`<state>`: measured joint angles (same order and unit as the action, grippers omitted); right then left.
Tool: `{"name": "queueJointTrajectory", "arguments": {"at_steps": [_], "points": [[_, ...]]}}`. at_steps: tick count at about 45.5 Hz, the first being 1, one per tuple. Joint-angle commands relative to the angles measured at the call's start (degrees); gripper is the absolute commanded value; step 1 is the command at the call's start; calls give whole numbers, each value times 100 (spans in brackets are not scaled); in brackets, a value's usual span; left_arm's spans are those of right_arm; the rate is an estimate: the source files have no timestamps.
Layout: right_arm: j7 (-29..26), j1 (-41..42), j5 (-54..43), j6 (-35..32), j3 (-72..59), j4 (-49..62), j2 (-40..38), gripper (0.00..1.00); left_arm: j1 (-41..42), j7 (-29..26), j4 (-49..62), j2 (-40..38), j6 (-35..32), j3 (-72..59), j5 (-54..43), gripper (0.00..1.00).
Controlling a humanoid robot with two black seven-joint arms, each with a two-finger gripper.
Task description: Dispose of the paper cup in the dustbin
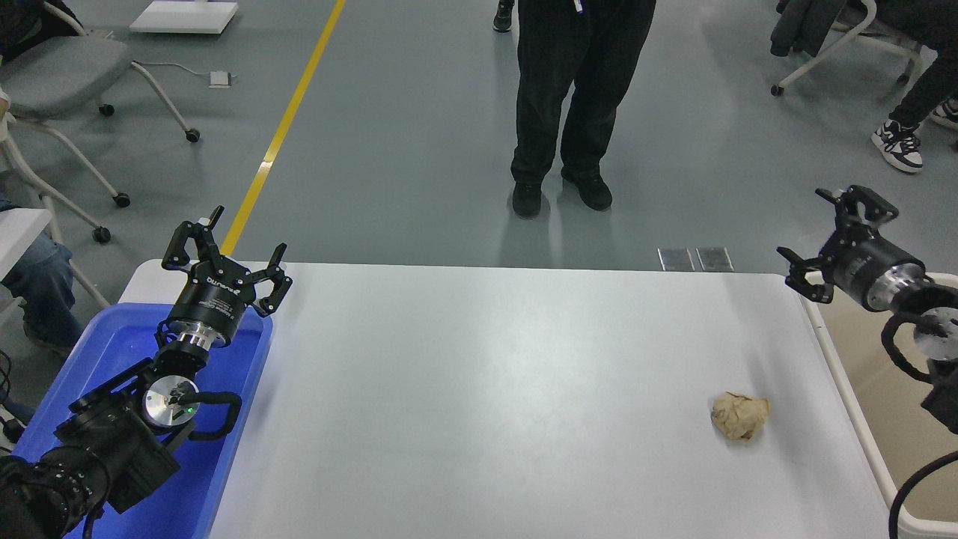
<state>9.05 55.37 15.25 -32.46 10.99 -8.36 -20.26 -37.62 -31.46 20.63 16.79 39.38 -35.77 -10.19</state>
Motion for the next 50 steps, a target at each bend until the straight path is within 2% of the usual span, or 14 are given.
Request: {"name": "queueJointTrajectory", "arguments": {"at_steps": [1, 11, 22, 38, 50], "points": [[141, 264, -198, -24, 105, -280, 461, 100, 0, 0, 3, 0, -1, 0, 0, 100], [545, 360, -224, 46, -9, -218, 1050, 100, 0, 0, 3, 0, -1, 0, 0, 100], [1213, 378, -796, 697, 69, -227, 1384, 100, 0, 0, 3, 0, -1, 0, 0, 100], [1503, 132, -778, 1172, 957, -218, 2026, 100, 0, 0, 3, 0, 8, 0, 0, 100], [1503, -175, -708, 1180, 1581, -253, 2026, 100, 0, 0, 3, 0, -1, 0, 0, 100]]}}
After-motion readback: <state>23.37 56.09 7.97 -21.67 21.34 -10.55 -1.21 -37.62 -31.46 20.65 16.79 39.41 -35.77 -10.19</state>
